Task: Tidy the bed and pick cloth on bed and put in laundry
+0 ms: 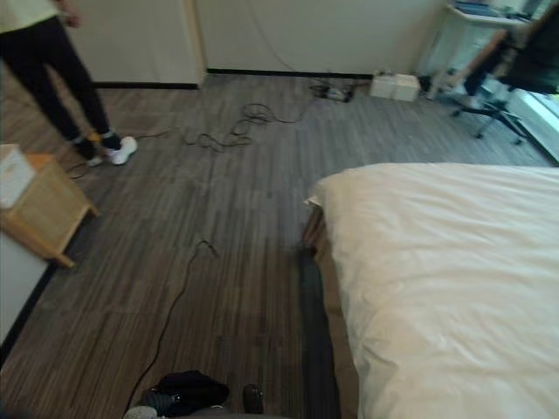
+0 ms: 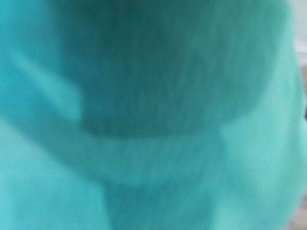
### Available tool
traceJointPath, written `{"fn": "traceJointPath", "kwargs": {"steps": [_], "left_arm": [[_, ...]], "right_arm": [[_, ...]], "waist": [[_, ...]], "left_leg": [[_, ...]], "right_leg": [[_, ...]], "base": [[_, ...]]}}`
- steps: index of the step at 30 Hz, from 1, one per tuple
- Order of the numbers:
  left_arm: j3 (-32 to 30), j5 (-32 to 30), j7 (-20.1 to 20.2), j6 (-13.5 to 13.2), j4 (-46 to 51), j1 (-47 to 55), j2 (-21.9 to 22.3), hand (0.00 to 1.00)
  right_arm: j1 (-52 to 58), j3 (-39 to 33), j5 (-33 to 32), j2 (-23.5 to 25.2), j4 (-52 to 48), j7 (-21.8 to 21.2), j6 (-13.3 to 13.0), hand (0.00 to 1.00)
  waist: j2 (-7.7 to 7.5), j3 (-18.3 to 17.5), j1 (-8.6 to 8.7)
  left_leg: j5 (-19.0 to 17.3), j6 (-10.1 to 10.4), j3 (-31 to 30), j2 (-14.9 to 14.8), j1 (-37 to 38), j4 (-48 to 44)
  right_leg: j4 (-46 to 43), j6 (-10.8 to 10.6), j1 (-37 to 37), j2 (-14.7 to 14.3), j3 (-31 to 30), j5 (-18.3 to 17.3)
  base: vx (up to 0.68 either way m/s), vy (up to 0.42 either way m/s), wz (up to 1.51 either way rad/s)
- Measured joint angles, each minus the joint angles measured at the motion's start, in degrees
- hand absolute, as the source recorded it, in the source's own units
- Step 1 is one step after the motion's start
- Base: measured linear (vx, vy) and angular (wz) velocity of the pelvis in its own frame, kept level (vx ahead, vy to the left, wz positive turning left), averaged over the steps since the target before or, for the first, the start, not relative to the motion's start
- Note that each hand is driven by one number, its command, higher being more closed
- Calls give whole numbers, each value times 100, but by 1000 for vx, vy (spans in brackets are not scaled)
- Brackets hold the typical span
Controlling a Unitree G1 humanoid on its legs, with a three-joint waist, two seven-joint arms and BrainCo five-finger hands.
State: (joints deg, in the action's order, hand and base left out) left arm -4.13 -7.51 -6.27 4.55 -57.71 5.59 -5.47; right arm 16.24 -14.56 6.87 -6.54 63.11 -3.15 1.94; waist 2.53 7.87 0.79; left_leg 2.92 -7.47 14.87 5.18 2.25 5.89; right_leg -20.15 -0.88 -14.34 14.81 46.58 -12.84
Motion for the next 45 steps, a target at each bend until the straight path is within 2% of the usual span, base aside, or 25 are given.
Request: {"fn": "traceJointPath", "kwargs": {"steps": [1, 4, 6, 7, 8, 9, 10, 11, 12, 18, 22, 23, 25, 26, 27, 28, 30, 34, 36, 39, 40, 41, 42, 43, 45], "left_arm": [[7, -11, 6, 76, -59, -64, 12, 100], [-8, 6, -10, 141, -106, -170, 81, 100], [-105, 27, -24, 103, -96, -235, 112, 100], [-167, 30, -25, 72, -74, -223, 81, 100], [-187, 30, -23, 53, -73, -218, 48, 100], [-293, 30, -31, 16, -81, -191, 76, 100], [-329, 106, -30, -46, -72, -181, 84, 100], [-336, 149, -28, -52, -65, -179, 90, 100], [-365, 187, 121, -270, 37, 289, -85, 100], [-379, 199, 153, -268, 38, 282, -85, 100], [-518, 828, 464, -243, 4, 383, -120, 100], [-516, 1047, 675, -223, -8, 412, -153, 100], [-517, 1324, 976, -201, -96, 417, -171, 100], [-504, 1465, 1152, -170, -98, 422, -183, 100], [-491, 1627, 1285, -164, -96, 427, -234, 100], [-488, 1699, 1309, -157, -98, 422, -273, 100], [-485, 1669, 1420, -13, -124, 371, -342, 100], [-366, 1467, 1724, 125, -236, 134, -383, 100], [-259, 1462, 1749, 140, -232, -18, -438, 100], [-255, 1293, 1761, 60, -200, -34, -436, 100], [-256, 1261, 1753, -20, -178, -29, -435, 100], [-251, 1265, 1710, -64, -99, 10, -421, 100], [-251, 1271, 1695, -86, -65, 34, -375, 100], [-281, 1385, 1591, -256, 58, 58, -292, 100], [-420, 1384, 1578, -369, 243, 145, -200, 100]], "right_arm": [[-7, -6, -107, 87, -39, 39, -83, 100], [15, -48, -180, 111, -113, 5, -429, 100], [55, -20, -407, 117, -171, -44, -493, 100], [47, 49, -584, 138, -191, -102, -491, 100], [9, 53, -662, 160, -225, -146, -484, 100], [10, -21, -827, 177, -262, -212, -463, 100], [23, -60, -966, 211, -294, -274, -412, 100], [40, -65, -1024, 206, -335, -303, -358, 100], [-316, -49, -1108, 318, -364, -667, -156, 100], [-316, -48, -1134, 323, -367, -658, -154, 100], [-297, -9, -1493, 347, -364, -532, -109, 100], [-298, 1, -1677, 356, -366, -491, -103, 100], [-300, 3, -1934, 341, -385, -435, -77, 100], [-308, 9, -2136, 334, -438, -379, -71, 100], [-342, 37, -2327, 370, -479, -313, -92, 100], [-361, 42, -2416, 390, -471, -279, -112, 100], [-358, 54, -2832, 443, -462, -209, -209, 100], [-301, 74, -3104, 436, -496, -232, -428, 100], [-304, 168, -3203, 442, -596, -327, -469, 100], [-244, 168, -3196, 436, -619, -471, -449, 100], [-237, 171, -3150, 425, -616, -586, -360, 100], [-236, 170, -3022, 397, -602, -761, -239, 100], [-224, 158, -3009, 332, -599, -917, -174, 100], [-104, 288, -2798, 99, -576, -1242, -37, 100], [60, 402, -2461, 29, -537, -1303, 15, 100]], "waist": [[62, 30, 41], [158, 118, 177], [124, 154, 206], [24, 159, 183], [-25, 154, 164], [-135, 127, 219], [-159, 117, 184], [-140, 111, 186], [-446, -163, 165], [-460, -159, 173], [-509, -143, 184], [-547, -124, 183], [-512, -72, 168], [-477, 30, 156], [-429, 178, 158], [-482, 240, 162], [-532, 368, 164], [-451, 481, 176], [-426, 591, 201], [-430, 594, 275], [-440, 580, 275], [-496, 556, 278], [-378, 600, 277], [-131, 636, 215], [57, 707, 140]], "left_leg": [[104, -3, -237, 4, -43, -1], [237, 166, -714, 53, -115, 0], [250, 185, -764, 116, -153, 2], [244, 178, -682, 222, -160, 3], [228, 171, -589, 292, -178, 3], [127, 77, -375, 335, -164, -27], [37, 19, -31, 220, -83, -139], [-19, 86, 110, 116, -29, -169], [11, 453, -315, -121, 473, 25], [-29, 396, -236, -100, 448, 25], [-46, 373, -128, -88, 479, 25], [-64, 355, -133, -87, 486, 24], [-121, 337, -131, -145, 490, 22], [-127, 333, -125, -223, 508, 19], [-133, 324, -131, -258, 554, 17], [-134, 323, -135, -265, 580, 16], [-138, 343, -209, -440, 640, 9], [-273, 461, -297, -764, 616, -172], [-656, 606, -278, -864, 339, -733], [-1024, 639, -280, -858, 165, -1272], [-1250, 728, -277, -856, 46, -1574], [-1485, 852, -270, -899, -31, -1962], [-1631, 896, -278, -1049, -166, -2447], [-1804, 1097, -298, -1541, -782, -4406], [-1691, 1193, -315, -1916, -1012, -5775]], "right_leg": [[170, 39, 120, -359, -851, -129], [325, 15, 397, -1043, -2390, -322], [487, 20, 476, -1247, -3060, -324], [819, 44, 437, -1293, -3356, -344], [966, 77, 356, -1248, -3341, -528], [1192, 144, 330, -1063, -3093, -523], [1103, 14, 318, -983, -2943, -464], [1051, -27, 260, -985, -2846, -490], [613, -79, 189, -1098, -3141, -73], [768, -79, 169, -1077, -3170, -73], [896, -82, 70, -1064, -3193, -71], [832, -85, 84, -1052, -3176, -69], [234, -98, 371, -1005, -3109, -66], [-666, -179, 799, -907, -2992, -15], [-1569, -159, 1274, -731, -2910, -37], [-1832, -134, 1414, -629, -2830, -166], [-1742, -123, 1733, -590, -2743, -405], [-937, -281, 2194, -663, -2739, -258], [-499, -238, 2510, -652, -2923, 35], [-550, -151, 2568, -524, -3074, 6], [-572, -113, 2542, -502, -3111, -78], [-358, 14, 2413, -540, -3151, 6], [-302, 30, 2381, -627, -3118, 21], [-35, 83, 2091, -971, -3095, -15], [370, 180, 1545, -1262, -3140, -44]], "base": [[-32, -32, 80], [-6, -90, 85], [-62, -103, 49], [-66, -79, 35], [-48, -54, 41], [-20, -41, 40], [35, -61, 47], [53, -46, 26], [41, -38, 14], [0, -4, -8], [11, -28, -13], [29, -26, 3], [32, -6, 3], [38, 25, 0], [39, 22, 1], [41, -3, 3], [50, -46, 11], [132, -127, 5], [113, -177, 0], [218, -218, 12], [354, -271, -1], [438, -315, 0], [454, -285, -13], [405, -178, -18], [497, -53, -22]]}}
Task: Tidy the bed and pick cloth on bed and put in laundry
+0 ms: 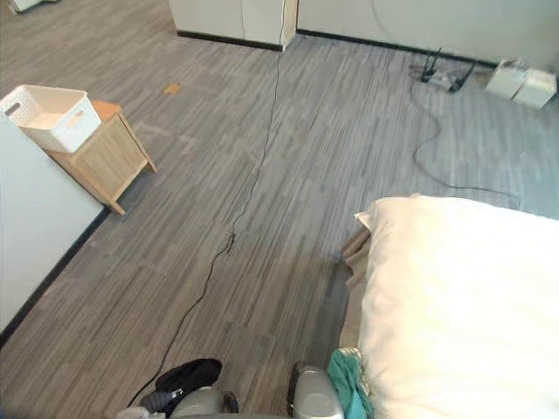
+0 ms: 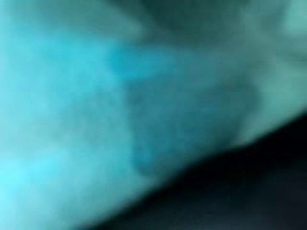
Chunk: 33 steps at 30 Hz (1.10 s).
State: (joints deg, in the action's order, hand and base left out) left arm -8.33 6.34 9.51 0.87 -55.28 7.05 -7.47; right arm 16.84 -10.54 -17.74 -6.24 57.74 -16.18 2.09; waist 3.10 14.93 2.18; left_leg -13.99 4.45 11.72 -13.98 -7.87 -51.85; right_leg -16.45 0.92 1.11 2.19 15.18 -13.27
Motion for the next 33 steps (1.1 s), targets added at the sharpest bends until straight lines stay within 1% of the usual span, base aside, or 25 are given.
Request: {"fn": "traceJointPath", "kwargs": {"steps": [2, 4, 5, 7, 8, 9, 10, 11, 12, 13, 14, 16, 18, 19, 20, 21, 22, 23, 24, 25, 28, 30, 31, 32, 33], "left_arm": [[-108, -13, 5, -67, 183, 30, 36, 100], [-117, 53, 10, -144, 233, -1, 132, 100], [-180, 182, 36, -188, 233, -21, 177, 100], [-219, 242, 61, -186, 216, -28, 245, 100], [-333, 346, 110, -178, 172, -38, 178, 100], [-360, 384, 115, -181, 177, -27, 145, 100], [-362, 384, 130, -185, 191, -29, 160, 100], [-405, 441, 159, -218, 211, -35, 183, 100], [-422, 505, 161, -238, 134, -36, 189, 100], [-341, 564, 154, -231, 36, -13, 249, 100], [-328, 648, 114, -248, -135, -42, 198, 100], [-284, 648, 40, -286, -262, -31, 230, 100], [-213, 622, -21, -302, -354, -11, 191, 100], [-33, 543, -21, -376, -346, 21, 101, 100], [13, 468, -16, -394, -356, 15, 57, 100], [173, 284, -14, -403, -366, 17, -29, 100], [292, 136, -17, -415, -406, -33, -57, 100], [397, 132, -14, -416, -412, -39, -88, 100], [591, 135, 4, -419, -463, -70, -161, 100], [692, 137, 18, -411, -471, -140, -204, 100], [790, 144, 45, -409, -455, -333, -181, 100], [791, 161, 84, -413, -436, -392, -142, 100], [777, 172, 98, -413, -431, -392, -144, 100], [741, 217, 101, -412, -428, -375, -129, 100], [644, 208, 90, -413, -447, -351, -26, 100]], "right_arm": [[-18, 59, 554, -69, 85, 261, 70, 100], [-177, -26, 664, -111, 124, 522, 67, 100], [-437, -87, 756, -152, 126, 670, 38, 100], [-685, -177, 789, -149, -35, 790, -107, 100], [-839, -188, 796, -23, -15, 837, -168, 100], [-934, -88, 800, 80, -105, 820, -242, 100], [-985, -32, 801, 119, -165, 807, -303, 100], [-1180, 44, 800, 170, -162, 806, -381, 100], [-1316, 47, 800, 209, -22, 859, -378, 100], [-1316, 31, 797, 149, 17, 894, -376, 100], [-1472, 49, 792, 203, 211, 1035, -345, 100], [-1602, 139, 796, 264, 235, 1112, -326, 100], [-1656, 91, 799, 338, 385, 1169, -242, 100], [-1659, -51, 797, 343, 411, 1208, -243, 100], [-1658, -94, 797, 347, 414, 1235, -248, 100], [-1649, -165, 795, 334, 429, 1296, -254, 100], [-1606, -248, 759, 313, 423, 1320, -302, 100], [-1592, -277, 663, 296, 388, 1349, -336, 100], [-1596, -290, 503, 271, 270, 1395, -376, 100], [-1582, -388, 415, 262, 236, 1407, -382, 100], [-1424, -633, -9, 299, 208, 1341, -383, 100], [-1351, -745, -303, 351, 169, 1346, -447, 100], [-1350, -768, -309, 378, 160, 1356, -462, 100], [-1332, -826, -327, 439, 91, 1367, -492, 100], [-1228, -863, -338, 518, -21, 1391, -499, 100]], "waist": [[-18, 44, -42], [-16, 46, -211], [-22, 57, -363], [-13, 40, -454], [-191, 44, -494], [-354, -43, -478], [-350, -30, -490], [-312, 52, -582], [-280, -60, -612], [-144, -153, -588], [-254, -206, -610], [-177, -289, -605], [-236, -280, -607], [-319, -291, -607], [-353, -294, -587], [-412, -268, -478], [-381, -264, -402], [-357, -263, -346], [-295, -228, -258], [-341, -219, -165], [-312, -217, -153], [-308, -227, -155], [-328, -225, -161], [-345, -218, -150], [-350, -237, -124]], "left_leg": [[-113, -9, -259, 80, -423, -787], [-249, -111, -237, 230, -726, -565], [-302, -217, -97, 322, -947, 13], [164, -264, 67, 460, -1033, 1991], [732, -707, 378, 729, -718, 2606], [793, -714, 462, 1018, -508, 2889], [755, -640, 537, 1001, -576, 2660], [586, -488, 877, 779, -1145, 1465], [507, -515, 932, 912, -1204, 2252], [950, -581, 1007, 830, -1156, 2953], [873, -1061, 1212, 1060, -1011, 2875], [631, -1174, 1144, 1245, -932, 2840], [465, -1263, 1116, 1523, -499, 3106], [302, -1228, 1051, 1763, -67, 3399], [270, -1204, 962, 1856, 105, 3516], [257, -1186, 770, 1989, 554, 3813], [251, -1175, 573, 2013, 954, 4122], [247, -1163, 459, 2013, 1176, 4275], [214, -1113, 246, 2008, 1506, 4461], [120, -1087, 52, 1999, 1751, 4550], [-133, -964, -398, 1856, 2143, 4560], [-364, -724, -701, 1649, 2442, 4572], [-426, -620, -737, 1618, 2515, 4583], [-555, -399, -752, 1548, 2719, 4580], [-700, -186, -765, 1440, 2998, 4565]], "right_leg": [[412, 202, -745, -120, -48, -74], [545, 200, -1029, -97, -216, -143], [544, -13, -1159, 20, -354, -173], [439, -349, -1336, 246, -456, -439], [438, -544, -1551, 533, -526, -619], [733, -483, -1668, 636, -522, -420], [988, -367, -1810, 604, -526, -116], [1271, -419, -2107, 654, -359, 202], [1360, -491, -2356, 767, -328, 220], [1380, -504, -2405, 674, -331, 220], [1380, -615, -2608, 857, -312, 254], [1082, -776, -2538, 987, -332, 653], [-109, -1112, -2217, 1291, -407, 892], [-1702, -1175, -1606, 1560, -599, 1311], [-2415, -1175, -1321, 1605, -665, 1321], [-3481, -1202, -831, 1541, -688, 1078], [-3991, -1046, -402, 1324, -644, 768], [-4132, -943, -147, 1206, -566, 592], [-4209, -816, 297, 1087, -344, 176], [-4045, -737, 747, 1072, -135, -94], [-2639, -555, 1326, 986, 174, -161], [118, -540, 1435, 787, 594, 736], [641, -607, 1440, 748, 694, 950], [1068, -512, 1523, 737, 767, 1130], [1052, -209, 1494, 675, 691, 1537]], "base": [[514, 33, -11], [434, 160, -53], [541, 306, -87], [494, 321, -52], [541, 297, -1], [536, 263, 13], [475, 210, 25], [372, 234, 38], [349, 242, 36], [321, 271, 51], [431, 306, 34], [369, 256, 30], [388, 253, 18], [367, 237, 15], [341, 214, 37], [424, 208, 52], [434, 183, 56], [379, 122, 69], [366, 43, 86], [380, 20, 93], [479, -26, 95], [609, -94, 75], [673, -145, 55], [708, -168, 51], [722, -174, 45]]}}
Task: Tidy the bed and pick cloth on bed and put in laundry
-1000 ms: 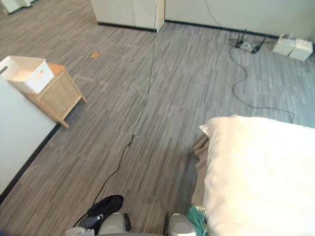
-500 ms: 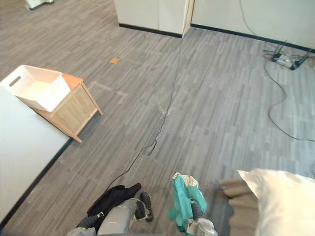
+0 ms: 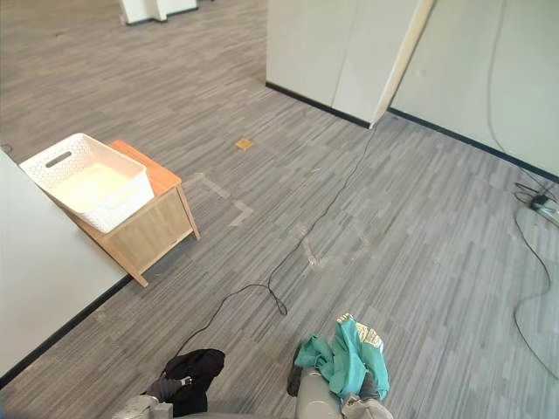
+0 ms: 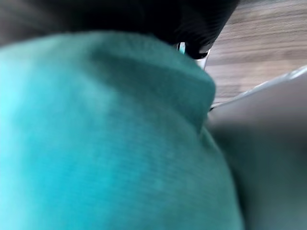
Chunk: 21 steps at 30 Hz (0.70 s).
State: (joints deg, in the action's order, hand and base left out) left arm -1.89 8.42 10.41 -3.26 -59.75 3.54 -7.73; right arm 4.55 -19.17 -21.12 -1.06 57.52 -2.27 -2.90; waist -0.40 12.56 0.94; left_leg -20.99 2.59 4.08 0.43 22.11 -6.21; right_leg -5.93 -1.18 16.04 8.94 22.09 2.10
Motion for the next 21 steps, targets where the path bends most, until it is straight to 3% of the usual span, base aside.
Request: {"fn": "traceJointPath", "kwargs": {"steps": [1, 2, 3, 4, 5, 6, 7, 8, 9, 10, 12, 14, 15, 16, 17, 18, 19, 20, 21], "left_arm": [[-32, -24, -18, 6, -18, 24, 103, 100], [-50, -53, -47, 4, -27, 63, 305, 100], [-58, -73, -86, -4, -23, 61, 494, 100], [-87, -69, -87, -5, -21, 68, 546, 100], [-161, -66, -80, -54, 6, 65, 595, 100], [-393, -55, -102, -115, 15, 65, 687, 100], [-580, -58, -169, -175, 18, 94, 689, 100], [-722, -65, -206, -246, 23, 100, 708, 100], [-861, -46, -213, -292, 109, 100, 710, 100], [-875, -50, -210, -331, 183, 99, 685, 100], [-831, -81, -203, -488, 433, 104, 621, 100], [-828, -87, -201, -586, 535, 102, 625, 100], [-825, -95, -208, -604, 559, 99, 617, 100], [-808, -112, -206, -599, 552, 100, 619, 100], [-804, -93, -202, -597, 557, 92, 622, 100], [-840, -83, -201, -597, 556, 46, 619, 100], [-789, -88, -198, -566, 553, -48, 552, 100], [-705, -67, -196, -538, 546, -122, 497, 100], [-698, -52, -155, -509, 577, -269, 407, 100]], "right_arm": [[14, -31, 2, -39, -51, 24, -2, 100], [-19, -74, 1, -80, -88, 42, -3, 100], [-77, -96, 8, -98, -137, 67, -3, 100], [-102, -96, 28, -104, -140, 79, -4, 100], [-127, -90, 120, -121, -128, 128, 11, 100], [-120, -30, 180, -141, -93, 165, 15, 100], [-140, 87, 319, -198, -71, 181, 12, 100], [-198, 142, 491, -251, -59, 188, 4, 100], [-251, 154, 694, -269, 35, 193, -5, 100], [-271, 187, 754, -264, 110, 193, -3, 100], [-311, 271, 955, -227, 261, 144, -36, 100], [-352, 272, 1019, -192, 270, 50, -94, 100], [-362, 291, 1186, -134, 268, -11, -137, 100], [-355, 311, 1271, -124, 265, -53, -158, 100], [-340, 331, 1380, -114, 265, -67, -191, 100], [-269, 442, 1516, -36, 268, -95, -212, 100], [-231, 531, 1694, 83, 267, -113, -286, 100], [-247, 567, 1806, 101, 276, -114, -330, 100], [-276, 686, 2005, 212, 321, -133, -382, 100]], "waist": [[107, -11, 19], [300, -95, -16], [466, -108, -20], [498, -103, -36], [512, -105, -28], [534, -87, -35], [560, -46, -65], [676, 14, -61], [678, 112, -104], [629, 145, -174], [479, 184, -352], [431, 182, -445], [360, 182, -467], [348, 176, -448], [330, 186, -443], [130, 151, -491], [-45, 28, -419], [-118, 34, -329], [-248, 67, -333]], "left_leg": [[-31, 48, 2, -130, 139, -10], [19, 112, 5, -353, 198, -144], [190, 172, -15, -523, 194, -416], [341, 204, -15, -587, 172, -615], [748, 176, -75, -658, -16, -1317], [1426, 199, -209, -717, -496, -2585], [1944, 358, -296, -839, -998, -3732], [1726, 272, -305, -1046, -1518, -4857], [1345, 225, -322, -1164, -2131, -5805], [1227, 206, -328, -1139, -2380, -5991], [891, 96, -183, -973, -3122, -5739], [712, -37, 27, -807, -3525, -4494], [868, -97, 259, -602, -3491, -2704], [1225, -132, 431, -500, -3406, -1628], [1668, -255, 586, -482, -3380, -1152], [2121, -564, 1027, -319, -3140, -769], [2147, -613, 1332, -118, -3214, -808], [2112, -617, 1636, -135, -3449, -1172], [1851, -513, 2596, -263, -3842, -1750]], "right_leg": [[-96, 151, -70, -55, -26, 354], [-560, 323, 30, -164, -34, 494], [-1094, 540, 112, -268, -42, 163], [-1293, 550, 88, -296, -27, 10], [-1550, 545, -58, -321, 27, -350], [-1494, 530, -386, -420, -3, -647], [-1271, 531, -710, -569, -82, -794], [-1042, 633, -1110, -783, -113, -909], [-823, 656, -1613, -947, -166, -1051], [-751, 655, -1838, -958, -200, -1125], [-488, 505, -2458, -948, -421, -1250], [-295, 342, -2751, -870, -619, -1346], [-150, 187, -2946, -721, -780, -1433], [-49, 79, -3080, -656, -823, -1497], [18, 4, -3188, -612, -849, -1543], [148, -134, -3421, -368, -891, -1620], [253, -310, -3488, -163, -754, -1512], [345, -358, -3541, -97, -620, -1385], [441, -515, -3664, 15, -506, -1201]], "base": [[755, -161, 26], [764, -182, 10], [913, -236, 6], [902, -265, 6], [878, -271, 1], [701, -196, -7], [645, -133, -18], [596, -61, -31], [583, -52, -31], [541, -46, -49], [489, -10, -69], [479, 84, -82], [395, 148, -66], [603, 252, -53], [574, 281, -29], [716, 334, 6], [616, 284, 41], [531, 275, 102], [358, 231, 99]]}}
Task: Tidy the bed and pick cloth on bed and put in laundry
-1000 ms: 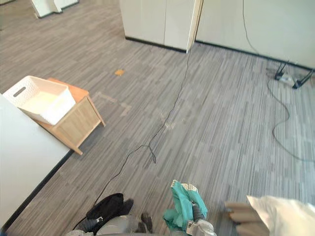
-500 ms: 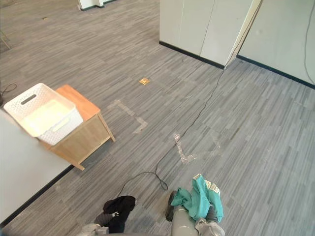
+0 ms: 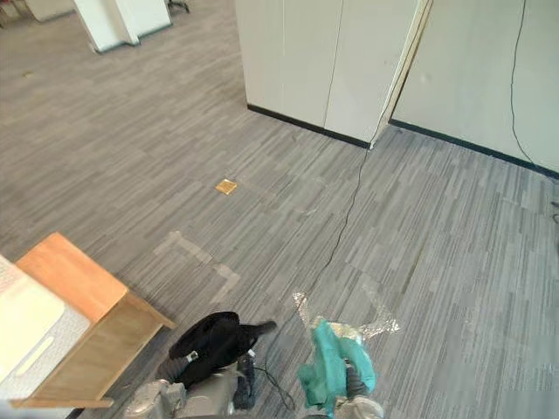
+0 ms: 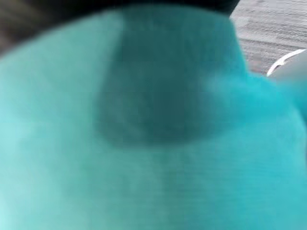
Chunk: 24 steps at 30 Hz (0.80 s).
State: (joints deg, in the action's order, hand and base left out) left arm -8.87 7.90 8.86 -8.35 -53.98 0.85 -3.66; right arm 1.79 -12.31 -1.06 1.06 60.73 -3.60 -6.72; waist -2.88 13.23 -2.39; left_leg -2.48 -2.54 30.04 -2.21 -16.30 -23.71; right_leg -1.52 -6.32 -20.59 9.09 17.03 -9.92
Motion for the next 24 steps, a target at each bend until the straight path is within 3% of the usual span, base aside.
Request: {"fn": "traceJointPath", "kwargs": {"steps": [1, 2, 3, 4, 5, 6, 7, 9, 11, 14, 17, 18, 19, 21, 22, 23, 24], "left_arm": [[6, 14, -3, 21, 0, -15, 3, 100], [209, 111, -5, 39, -17, 40, 89, 100], [376, 208, -17, 82, -133, 23, 56, 100], [448, 228, -28, 128, -170, 12, 37, 100], [516, 236, -53, 210, -188, 22, 88, 100], [660, 289, -59, 243, -182, 28, 85, 100], [779, 427, -65, 270, -201, 34, 62, 100], [951, 515, -83, 308, -208, 62, 45, 100], [1234, 577, -208, 349, -209, 99, 0, 100], [1353, 673, -299, 412, -350, 73, -18, 100], [1396, 673, -301, 416, -458, 46, -124, 100], [1389, 658, -301, 407, -522, 117, -155, 100], [1291, 670, -307, 362, -587, 176, -170, 100], [1055, 643, -303, 258, -579, 212, -164, 100], [768, 599, -311, 217, -580, 262, -109, 100], [694, 584, -309, 209, -580, 311, -99, 100], [541, 429, -339, 186, -597, 354, -40, 100]], "right_arm": [[5, 30, 84, -17, 13, -6, -2, 100], [60, 108, 297, -132, 12, -6, -14, 100], [42, 213, 490, -173, 157, 24, -52, 100], [11, 260, 560, -211, 167, 25, -55, 100], [-56, 290, 656, -298, 163, 19, -59, 100], [-80, 286, 721, -341, 168, 9, -59, 100], [-109, 298, 726, -367, 158, -20, -79, 100], [-149, 408, 752, -342, 156, -81, -165, 100], [-164, 424, 737, -356, 132, -98, -231, 100], [-178, 430, 581, -428, 125, -76, -276, 100], [-177, 418, 220, -524, 127, -73, -275, 100], [-192, 439, 94, -586, 139, -74, -275, 100], [-193, 453, -3, -592, 145, -73, -299, 100], [-212, 448, -119, -546, 147, -69, -291, 100], [-251, 454, -211, -493, 144, -72, -273, 100], [-236, 455, -217, -462, 145, -72, -272, 100], [-206, 447, -225, -440, 150, -75, -276, 100]], "waist": [[8, -26, -12], [217, -146, -12], [136, -235, -14], [105, -300, -2], [152, -345, 11], [232, -384, -15], [254, -383, -23], [347, -335, -12], [407, -323, -5], [461, -302, 84], [432, -273, 180], [457, -260, 174], [456, -254, 156], [369, -235, 124], [297, -187, 93], [270, -195, 99], [274, -232, 149]], "left_leg": [[38, -61, 434, 3, 41, 347], [260, -214, 911, 1, 211, 1118], [-103, -1022, 920, 353, 406, 1217], [-229, -997, 809, 514, 444, 1246], [-375, -1070, 606, 679, 584, 1264], [-514, -1039, 400, 781, 746, 1255], [-624, -1023, 108, 886, 1014, 1257], [-664, -961, -523, 978, 1619, 1476], [-695, -894, -1095, 1003, 2152, 1731], [-798, -716, -2103, 1013, 2634, 2009], [-956, -446, -3186, 955, 2941, 2070], [-1019, -345, -3519, 845, 3059, 2060], [-1111, -243, -3837, 725, 3149, 2053], [-1299, -245, -4112, 638, 3261, 1977], [-1595, -173, -4350, 539, 3412, 1786], [-1733, -160, -4375, 494, 3489, 1706], [-2017, -107, -4497, 298, 3632, 1521]], "right_leg": [[2, -36, -76, 22, 57, 32], [12, -64, -334, -109, 221, 46], [-17, -76, -611, 15, 370, 55], [-262, -149, -567, 112, 427, 96], [-1176, -399, -313, 287, 456, 262], [-2087, -457, -43, 447, 426, 538], [-3329, -351, 344, 626, 395, 683], [-4586, -345, 842, 694, 474, 439], [-4775, -237, 1129, 657, 625, 95], [-4368, -110, 1883, 490, 527, -520], [-3275, -6, 2738, 346, 3, -597], [-2515, -53, 2952, 229, -203, -352], [-1626, -97, 3092, 158, -268, 118], [-950, -166, 3347, 164, -437, 626], [-610, -98, 3443, 146, -635, 911], [-572, -78, 3434, 126, -724, 921], [-847, -2, 3385, 6, -879, 1393]], "base": [[383, 266, 104], [448, 318, 107], [475, 315, 105], [526, 323, 107], [377, 195, 85], [484, 236, 110], [518, 222, 109], [514, 174, 121], [496, 45, 140], [375, -37, 156], [444, -121, 198], [423, -177, 150], [436, -203, 146], [442, -268, 117], [629, -438, 109], [640, -456, 124], [540, -409, 94]]}}
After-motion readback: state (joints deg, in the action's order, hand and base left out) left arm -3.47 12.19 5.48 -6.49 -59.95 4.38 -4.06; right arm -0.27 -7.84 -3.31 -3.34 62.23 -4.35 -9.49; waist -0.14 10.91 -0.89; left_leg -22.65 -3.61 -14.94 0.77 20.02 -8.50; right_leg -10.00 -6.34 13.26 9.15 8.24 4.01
